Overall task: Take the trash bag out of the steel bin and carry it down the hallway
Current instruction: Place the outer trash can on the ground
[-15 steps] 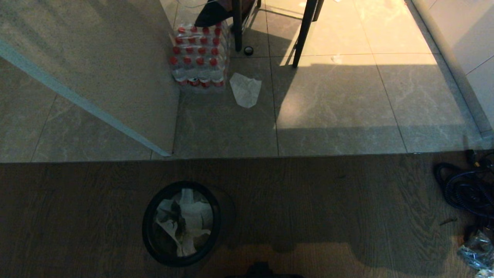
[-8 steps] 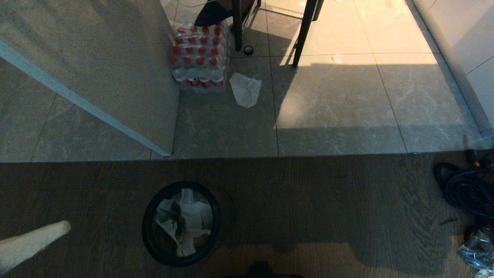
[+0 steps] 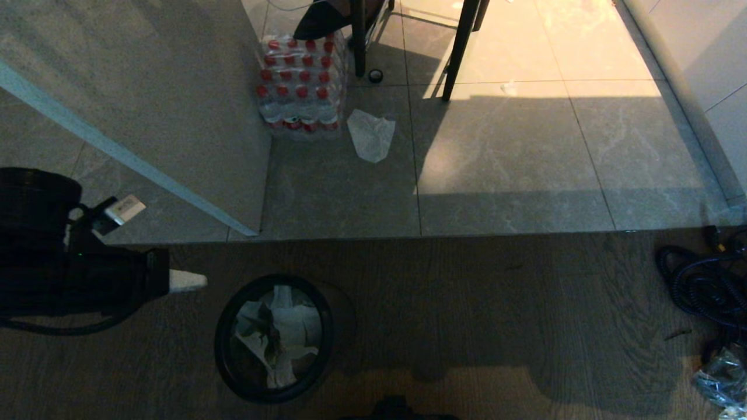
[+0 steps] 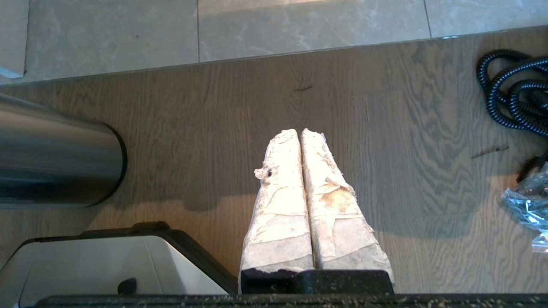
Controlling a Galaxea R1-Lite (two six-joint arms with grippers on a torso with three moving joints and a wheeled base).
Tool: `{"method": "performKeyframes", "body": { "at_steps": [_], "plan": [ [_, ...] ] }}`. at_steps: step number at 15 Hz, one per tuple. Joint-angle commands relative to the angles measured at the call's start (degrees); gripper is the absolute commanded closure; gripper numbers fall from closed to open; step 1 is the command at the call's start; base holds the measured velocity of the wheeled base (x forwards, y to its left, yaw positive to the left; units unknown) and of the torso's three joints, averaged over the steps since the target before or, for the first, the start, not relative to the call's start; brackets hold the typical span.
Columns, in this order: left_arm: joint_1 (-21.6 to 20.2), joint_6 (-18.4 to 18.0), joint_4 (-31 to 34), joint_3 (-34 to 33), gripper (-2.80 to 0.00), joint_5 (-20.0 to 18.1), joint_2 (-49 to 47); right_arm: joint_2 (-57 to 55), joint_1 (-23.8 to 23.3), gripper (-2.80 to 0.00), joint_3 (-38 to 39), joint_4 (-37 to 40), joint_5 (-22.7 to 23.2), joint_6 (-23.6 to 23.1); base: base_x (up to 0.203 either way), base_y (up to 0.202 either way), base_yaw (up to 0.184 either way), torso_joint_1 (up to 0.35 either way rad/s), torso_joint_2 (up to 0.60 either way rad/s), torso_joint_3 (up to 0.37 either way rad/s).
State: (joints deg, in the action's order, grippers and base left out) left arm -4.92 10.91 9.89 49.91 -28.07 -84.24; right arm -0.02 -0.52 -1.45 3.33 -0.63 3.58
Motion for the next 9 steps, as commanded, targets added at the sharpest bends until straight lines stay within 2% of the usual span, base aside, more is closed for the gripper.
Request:
{"method": "performKeyframes", "body": {
  "at_steps": [1,3,4,6,7,9],
  "plan": [
    [-0.5,-0.2,0.1,-0.2,0.00,-0.6,-8.5,0.1,0.0,0.00,0.0,0.0,0.0,0.0,0.000,0.000,0.000,0.000,0.00,0.000],
    [-0.2,-2.6,-0.1,-2.2,0.00,-0.6,-13.1,0.1,0.0,0.00,0.0,0.0,0.0,0.0,0.000,0.000,0.000,0.000,0.00,0.000],
    [-0.1,-7.5,-0.2,-3.6,0.00,-0.3,-15.1,0.1,0.0,0.00,0.0,0.0,0.0,0.0,0.000,0.000,0.000,0.000,0.00,0.000],
    [0.0,-10.7,-0.6,-4.8,0.00,1.0,-16.4,0.1,0.0,0.00,0.0,0.0,0.0,0.0,0.000,0.000,0.000,0.000,0.00,0.000],
    [0.0,-11.8,-1.0,-5.3,-2.80,2.0,-16.8,0.1,0.0,0.00,0.0,0.0,0.0,0.0,0.000,0.000,0.000,0.000,0.00,0.000],
    [0.5,-12.7,-6.5,-9.5,-2.80,3.9,-16.0,0.1,0.0,0.00,0.0,0.0,0.0,0.0,0.000,0.000,0.000,0.000,0.00,0.000]
  ]
}}
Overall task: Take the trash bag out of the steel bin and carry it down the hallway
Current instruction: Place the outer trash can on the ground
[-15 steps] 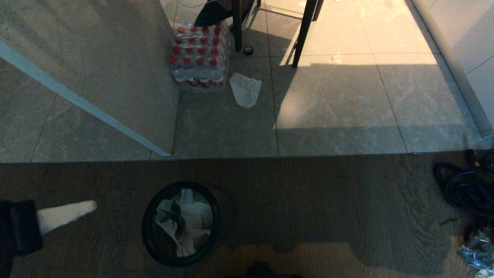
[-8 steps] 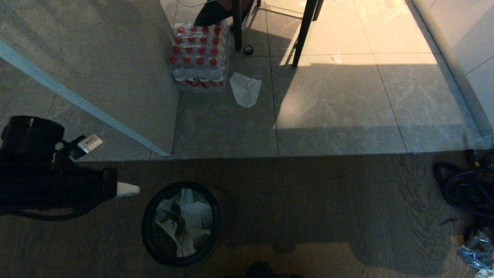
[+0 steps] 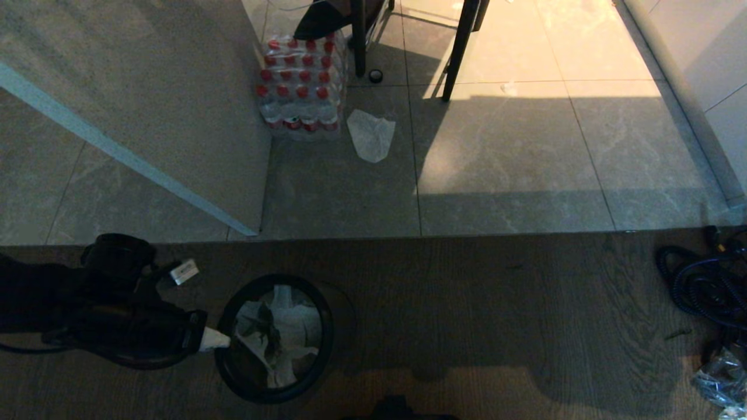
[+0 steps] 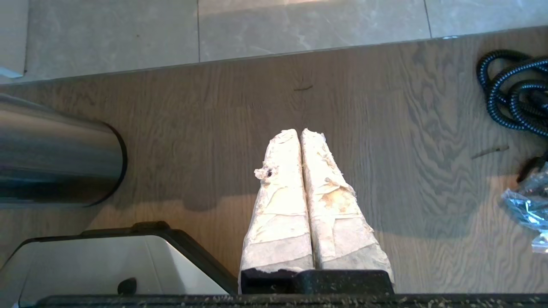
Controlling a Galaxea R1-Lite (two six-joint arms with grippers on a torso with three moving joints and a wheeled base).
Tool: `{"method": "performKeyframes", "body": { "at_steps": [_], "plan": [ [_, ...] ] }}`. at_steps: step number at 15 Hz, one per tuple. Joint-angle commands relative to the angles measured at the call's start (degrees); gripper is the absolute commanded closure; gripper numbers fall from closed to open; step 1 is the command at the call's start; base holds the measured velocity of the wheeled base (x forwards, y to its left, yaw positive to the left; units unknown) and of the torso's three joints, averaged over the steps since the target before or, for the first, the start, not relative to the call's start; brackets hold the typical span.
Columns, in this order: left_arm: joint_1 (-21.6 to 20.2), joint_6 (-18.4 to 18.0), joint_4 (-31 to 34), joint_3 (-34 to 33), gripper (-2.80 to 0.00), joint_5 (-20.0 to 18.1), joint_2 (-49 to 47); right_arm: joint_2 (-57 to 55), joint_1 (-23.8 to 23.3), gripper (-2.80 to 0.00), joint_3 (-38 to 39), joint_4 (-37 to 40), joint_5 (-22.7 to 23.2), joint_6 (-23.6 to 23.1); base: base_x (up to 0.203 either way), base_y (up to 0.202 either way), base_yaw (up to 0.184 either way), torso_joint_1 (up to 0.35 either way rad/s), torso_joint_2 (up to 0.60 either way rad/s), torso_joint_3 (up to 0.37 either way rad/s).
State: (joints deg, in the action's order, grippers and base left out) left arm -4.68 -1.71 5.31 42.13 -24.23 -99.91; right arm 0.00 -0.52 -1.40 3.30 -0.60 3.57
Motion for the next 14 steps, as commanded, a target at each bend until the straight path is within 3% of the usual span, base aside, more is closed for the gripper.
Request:
{"method": "performKeyframes", "body": {
  "at_steps": [1,5,11,14],
  "plan": [
    [0.3,-0.1,-5.5,-3.0,-2.80,0.5,-0.2,0.1,0.0,0.00,0.0,0.0,0.0,0.0,0.000,0.000,0.000,0.000,0.00,0.000],
    [0.4,0.0,-8.9,-4.1,-2.80,6.8,0.3,0.1,0.0,0.00,0.0,0.0,0.0,0.0,0.000,0.000,0.000,0.000,0.00,0.000],
    [1.1,-0.5,-13.3,-6.8,-2.80,9.8,-2.9,0.1,0.0,0.00,0.0,0.0,0.0,0.0,0.000,0.000,0.000,0.000,0.00,0.000],
    [2.2,-0.5,-23.9,-10.3,-2.80,10.9,-9.7,0.1,0.0,0.00,0.0,0.0,0.0,0.0,0.000,0.000,0.000,0.000,0.00,0.000]
  ]
}}
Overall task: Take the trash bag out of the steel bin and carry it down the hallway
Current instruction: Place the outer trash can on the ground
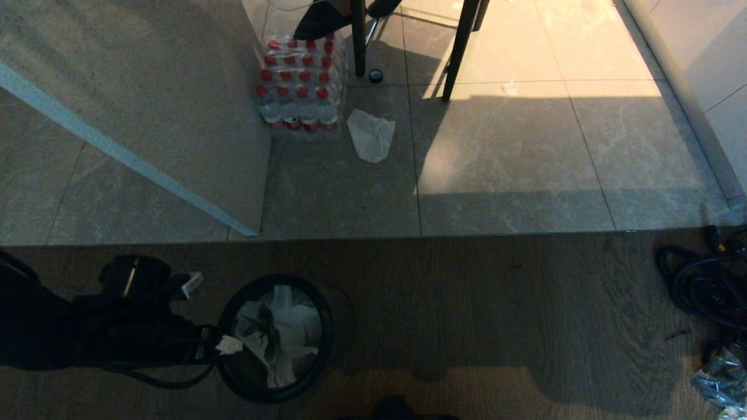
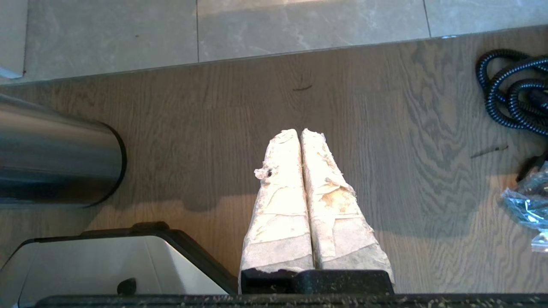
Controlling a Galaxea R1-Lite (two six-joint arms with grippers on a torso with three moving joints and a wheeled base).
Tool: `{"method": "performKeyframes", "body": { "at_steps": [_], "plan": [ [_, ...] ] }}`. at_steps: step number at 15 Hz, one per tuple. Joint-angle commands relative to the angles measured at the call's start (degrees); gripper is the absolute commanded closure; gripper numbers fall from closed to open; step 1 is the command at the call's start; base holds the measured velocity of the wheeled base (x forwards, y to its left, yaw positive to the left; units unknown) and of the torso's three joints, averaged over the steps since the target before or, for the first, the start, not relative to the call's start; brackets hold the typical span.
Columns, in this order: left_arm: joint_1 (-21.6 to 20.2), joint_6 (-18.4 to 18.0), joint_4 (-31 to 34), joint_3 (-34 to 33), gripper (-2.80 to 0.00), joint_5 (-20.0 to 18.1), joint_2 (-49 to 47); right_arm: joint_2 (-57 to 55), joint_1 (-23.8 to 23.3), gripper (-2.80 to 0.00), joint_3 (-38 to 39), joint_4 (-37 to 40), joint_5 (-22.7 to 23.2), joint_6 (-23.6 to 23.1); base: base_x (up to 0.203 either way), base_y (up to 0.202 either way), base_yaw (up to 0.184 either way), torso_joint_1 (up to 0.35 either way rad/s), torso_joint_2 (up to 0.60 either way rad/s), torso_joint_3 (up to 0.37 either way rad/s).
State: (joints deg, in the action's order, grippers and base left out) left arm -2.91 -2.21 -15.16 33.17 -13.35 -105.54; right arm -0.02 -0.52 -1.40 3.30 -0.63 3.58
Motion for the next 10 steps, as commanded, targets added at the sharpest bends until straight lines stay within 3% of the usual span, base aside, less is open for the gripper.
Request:
{"method": "performKeyframes", "body": {
  "at_steps": [1,4,7,8,10],
  "plan": [
    [0.9,0.1,-7.2,-2.9,-2.80,0.4,-5.6,0.1,0.0,0.00,0.0,0.0,0.0,0.0,0.000,0.000,0.000,0.000,0.00,0.000],
    [2.9,1.9,-17.1,-5.1,-2.80,0.5,-11.2,0.1,0.0,0.00,0.0,0.0,0.0,0.0,0.000,0.000,0.000,0.000,0.00,0.000],
    [3.5,2.8,-19.8,-4.8,-2.80,0.6,-11.9,0.1,0.0,0.00,0.0,0.0,0.0,0.0,0.000,0.000,0.000,0.000,0.00,0.000],
    [3.5,3.0,-19.8,-4.7,0.00,0.6,-11.9,0.1,0.0,0.00,0.0,0.0,0.0,0.0,0.000,0.000,0.000,0.000,0.00,0.000],
    [3.5,3.0,-19.8,-4.7,0.00,0.6,-11.9,0.1,0.0,0.00,0.0,0.0,0.0,0.0,0.000,0.000,0.000,0.000,0.00,0.000]
  ]
}}
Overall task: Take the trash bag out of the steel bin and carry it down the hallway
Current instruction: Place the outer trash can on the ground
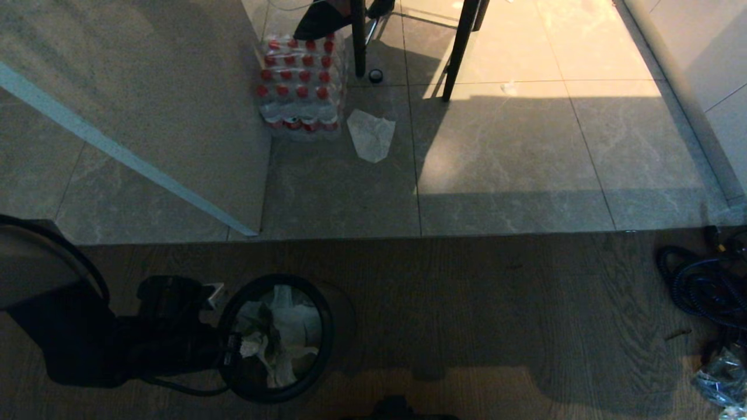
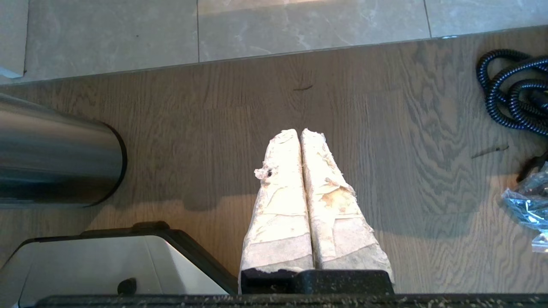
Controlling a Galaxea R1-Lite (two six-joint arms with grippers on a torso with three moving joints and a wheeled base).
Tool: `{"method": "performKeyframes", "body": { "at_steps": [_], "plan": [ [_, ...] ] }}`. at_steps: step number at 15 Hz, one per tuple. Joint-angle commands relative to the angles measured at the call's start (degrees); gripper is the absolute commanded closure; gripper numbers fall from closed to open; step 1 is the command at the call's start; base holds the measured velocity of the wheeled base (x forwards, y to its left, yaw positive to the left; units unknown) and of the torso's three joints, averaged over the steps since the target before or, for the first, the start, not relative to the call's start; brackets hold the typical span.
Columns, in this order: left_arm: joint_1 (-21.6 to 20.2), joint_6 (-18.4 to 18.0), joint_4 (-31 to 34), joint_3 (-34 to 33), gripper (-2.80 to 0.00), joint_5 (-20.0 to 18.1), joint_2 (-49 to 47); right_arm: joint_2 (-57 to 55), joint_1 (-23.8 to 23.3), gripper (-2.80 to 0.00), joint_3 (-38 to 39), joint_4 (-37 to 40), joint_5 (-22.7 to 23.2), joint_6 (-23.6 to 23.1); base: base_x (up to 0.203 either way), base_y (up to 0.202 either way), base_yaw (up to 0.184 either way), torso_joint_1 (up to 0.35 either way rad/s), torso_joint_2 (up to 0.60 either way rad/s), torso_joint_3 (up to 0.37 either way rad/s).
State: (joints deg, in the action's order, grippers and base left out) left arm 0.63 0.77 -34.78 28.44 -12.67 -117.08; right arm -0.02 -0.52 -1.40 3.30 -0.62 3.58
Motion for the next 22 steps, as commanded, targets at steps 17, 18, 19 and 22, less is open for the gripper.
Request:
{"method": "performKeyframes", "body": {
  "at_steps": [17,18,19,22],
  "plan": [
    [-3.7,3.3,8.5,-6.6,0.00,-2.9,25.7,0.1,0.0,0.00,0.0,0.0,0.0,0.0,0.000,0.000,0.000,0.000,0.00,0.000],
    [-4.1,3.4,8.9,-7.2,0.00,-3.5,23.5,0.1,0.0,0.00,0.0,0.0,0.0,0.0,0.000,0.000,0.000,0.000,0.00,0.000],
    [-4.4,3.5,9.2,-7.6,0.00,-3.9,22.8,0.1,0.0,0.00,0.0,0.0,0.0,0.0,0.000,0.000,0.000,0.000,0.00,0.000],
    [-4.3,2.1,7.1,-7.4,0.00,-3.8,17.6,0.1,0.0,0.00,0.0,0.0,0.0,0.0,0.000,0.000,0.000,0.000,0.00,0.000]
  ]
}}
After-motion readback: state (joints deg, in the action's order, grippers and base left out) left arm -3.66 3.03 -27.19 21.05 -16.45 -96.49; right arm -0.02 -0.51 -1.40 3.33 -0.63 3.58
